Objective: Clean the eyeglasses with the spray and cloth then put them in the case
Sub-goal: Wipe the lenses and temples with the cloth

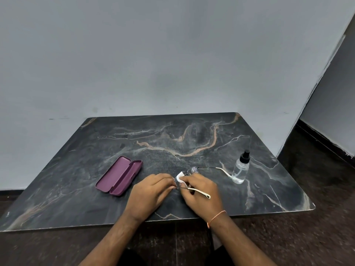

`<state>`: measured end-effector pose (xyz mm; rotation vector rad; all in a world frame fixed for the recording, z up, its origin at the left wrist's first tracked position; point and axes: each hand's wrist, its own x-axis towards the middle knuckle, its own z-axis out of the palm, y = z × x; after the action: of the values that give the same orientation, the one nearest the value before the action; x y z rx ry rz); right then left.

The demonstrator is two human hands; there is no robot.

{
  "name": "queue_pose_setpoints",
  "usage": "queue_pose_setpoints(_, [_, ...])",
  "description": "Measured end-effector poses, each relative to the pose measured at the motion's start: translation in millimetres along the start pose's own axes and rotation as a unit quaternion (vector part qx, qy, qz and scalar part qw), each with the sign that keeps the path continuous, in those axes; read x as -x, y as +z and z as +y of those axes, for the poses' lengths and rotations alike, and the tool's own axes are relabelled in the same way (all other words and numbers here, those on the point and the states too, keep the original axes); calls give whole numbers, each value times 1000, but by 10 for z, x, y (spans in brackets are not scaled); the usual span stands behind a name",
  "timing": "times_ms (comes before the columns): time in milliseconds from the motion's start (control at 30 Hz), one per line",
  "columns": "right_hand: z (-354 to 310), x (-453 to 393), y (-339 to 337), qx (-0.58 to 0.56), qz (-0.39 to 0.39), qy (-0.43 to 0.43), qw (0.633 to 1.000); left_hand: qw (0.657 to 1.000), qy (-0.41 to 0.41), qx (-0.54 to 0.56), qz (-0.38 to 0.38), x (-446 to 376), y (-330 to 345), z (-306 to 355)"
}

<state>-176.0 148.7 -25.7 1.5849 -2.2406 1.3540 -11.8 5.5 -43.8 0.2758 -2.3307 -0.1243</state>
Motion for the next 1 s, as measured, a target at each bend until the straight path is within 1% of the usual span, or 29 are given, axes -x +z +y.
queue_pose_setpoints(133, [-21,-3,-62,-53,-57,-6,997,1000,-8,8,0,9,18,-23])
queue_pose_setpoints(200, [-23,-3,-68,-60,-65,1,996,1000,-8,9,-2,16,30,-39])
queue_pose_setpoints(367, [8,-30,-7,21,3,49,999,1000,-20,9,-1,25,56,-69])
queue_pose_setpoints(433, [4,-29,0,18,-11,34,999,1000,-20,9,-2,26,60,-76])
queue_pose_setpoints(500, [-9,-16,-12,-11,-45,11,999,1000,-21,13,0,26,56,-68])
queue_pose_setpoints(567, [-12,-1,-24,-45,-51,3,998,1000,-21,19,1,20,45,-53])
queue_pose_setpoints(667, [19,-13,-10,-40,-45,18,998,1000,-20,19,1,10,33,-36])
queue_pose_setpoints(800, [63,-64,31,-23,15,41,999,1000,-18,15,0,3,33,-31])
queue_pose_setpoints(833, [64,-73,32,-35,8,48,998,1000,-16,15,1,2,33,-29])
queue_pose_setpoints(933, [51,-56,21,-91,-56,41,993,1000,-14,17,2,8,31,-26])
queue_pose_setpoints(1000, [49,-38,14,-100,-72,30,992,1000,-17,17,-1,12,32,-29])
